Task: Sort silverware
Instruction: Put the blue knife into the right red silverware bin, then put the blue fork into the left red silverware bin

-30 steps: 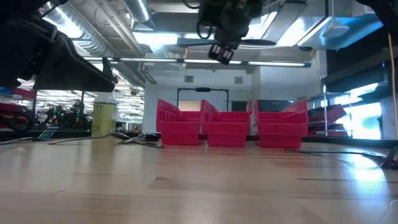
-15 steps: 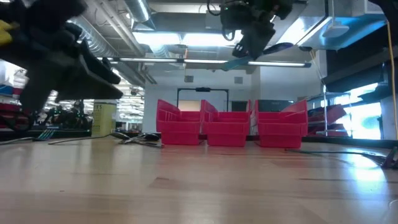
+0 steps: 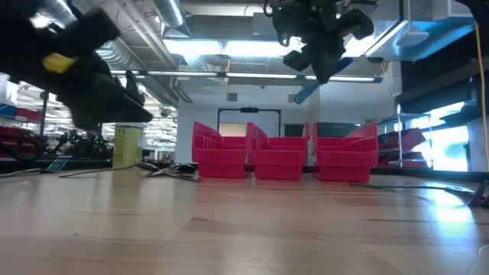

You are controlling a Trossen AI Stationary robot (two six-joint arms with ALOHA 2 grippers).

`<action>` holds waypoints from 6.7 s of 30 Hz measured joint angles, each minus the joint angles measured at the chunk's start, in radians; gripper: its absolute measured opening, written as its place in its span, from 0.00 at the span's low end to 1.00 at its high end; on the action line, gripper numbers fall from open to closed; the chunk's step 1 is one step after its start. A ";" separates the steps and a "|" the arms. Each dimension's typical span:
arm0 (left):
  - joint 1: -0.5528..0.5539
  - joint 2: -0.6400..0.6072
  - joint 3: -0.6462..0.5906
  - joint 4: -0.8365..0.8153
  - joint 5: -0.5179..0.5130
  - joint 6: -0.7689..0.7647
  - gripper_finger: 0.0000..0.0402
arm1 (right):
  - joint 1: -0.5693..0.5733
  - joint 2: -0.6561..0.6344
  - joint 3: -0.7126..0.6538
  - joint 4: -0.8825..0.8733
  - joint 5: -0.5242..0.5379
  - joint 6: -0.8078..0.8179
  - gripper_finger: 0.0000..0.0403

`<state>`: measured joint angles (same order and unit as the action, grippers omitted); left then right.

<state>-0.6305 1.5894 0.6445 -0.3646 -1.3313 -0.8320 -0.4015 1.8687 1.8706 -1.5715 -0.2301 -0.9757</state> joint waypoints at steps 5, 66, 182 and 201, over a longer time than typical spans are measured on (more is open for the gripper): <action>0.055 0.000 0.000 0.003 0.000 -0.018 0.55 | -0.029 0.000 0.000 0.001 0.000 -0.107 0.01; 0.098 -0.019 0.000 -0.013 0.382 -0.018 0.55 | -0.232 0.025 -0.161 0.138 0.002 -0.935 0.01; 0.098 -0.018 0.000 -0.013 0.386 -0.017 0.55 | 0.080 -0.160 -0.284 0.473 -0.212 -0.086 0.02; 0.098 -0.018 0.000 -0.013 0.387 -0.017 0.55 | 0.380 -0.127 -0.287 0.748 -0.288 0.634 0.05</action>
<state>-0.5323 1.5715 0.6449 -0.3771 -0.9447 -0.8494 -0.0215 1.7420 1.5837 -0.8239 -0.5186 -0.3415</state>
